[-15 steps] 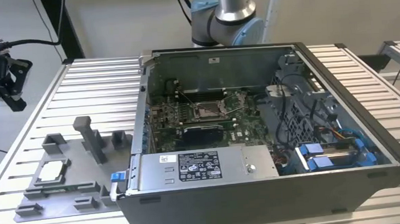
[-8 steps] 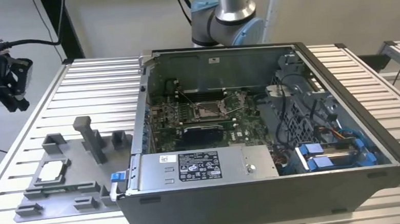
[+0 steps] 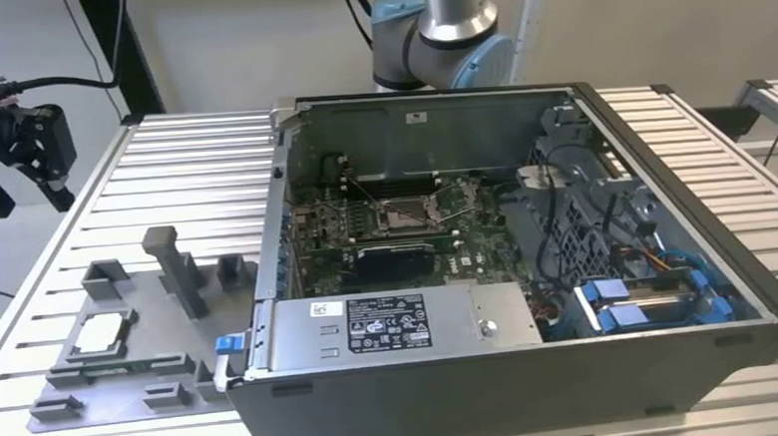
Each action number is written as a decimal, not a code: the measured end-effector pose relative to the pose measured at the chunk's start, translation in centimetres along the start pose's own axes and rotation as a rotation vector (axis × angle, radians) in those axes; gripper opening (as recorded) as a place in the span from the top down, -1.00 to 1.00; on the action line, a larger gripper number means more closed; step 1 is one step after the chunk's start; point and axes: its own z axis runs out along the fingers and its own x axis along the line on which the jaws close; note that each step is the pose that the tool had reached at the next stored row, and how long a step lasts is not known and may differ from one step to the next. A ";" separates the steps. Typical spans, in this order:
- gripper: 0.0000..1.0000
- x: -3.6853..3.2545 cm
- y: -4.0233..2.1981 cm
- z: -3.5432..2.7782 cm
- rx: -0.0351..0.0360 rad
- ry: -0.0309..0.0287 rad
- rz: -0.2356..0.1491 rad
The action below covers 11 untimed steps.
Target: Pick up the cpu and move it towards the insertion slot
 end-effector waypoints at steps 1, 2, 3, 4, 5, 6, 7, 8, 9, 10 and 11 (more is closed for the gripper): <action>-1.00 0.00 0.00 0.00 0.0000 0.0000 0.000; -1.00 0.00 0.00 0.00 0.0000 0.0000 0.000; -1.00 0.00 0.00 0.00 0.0000 0.0000 0.000; -1.00 0.00 0.00 0.00 0.0000 0.0000 0.000; -1.00 0.00 0.00 0.00 0.0001 0.0000 0.000; -1.00 0.00 -0.01 0.00 0.0002 0.0000 0.000; -1.00 0.00 -0.01 0.02 0.0002 0.0001 0.000; -1.00 -0.01 -0.01 0.14 0.0003 0.0001 0.000; -1.00 -0.02 -0.02 0.31 0.0003 0.0002 0.000; -1.00 -0.03 -0.02 0.48 0.0005 0.0006 0.000; -1.00 -0.05 -0.03 0.66 0.0004 0.0009 0.000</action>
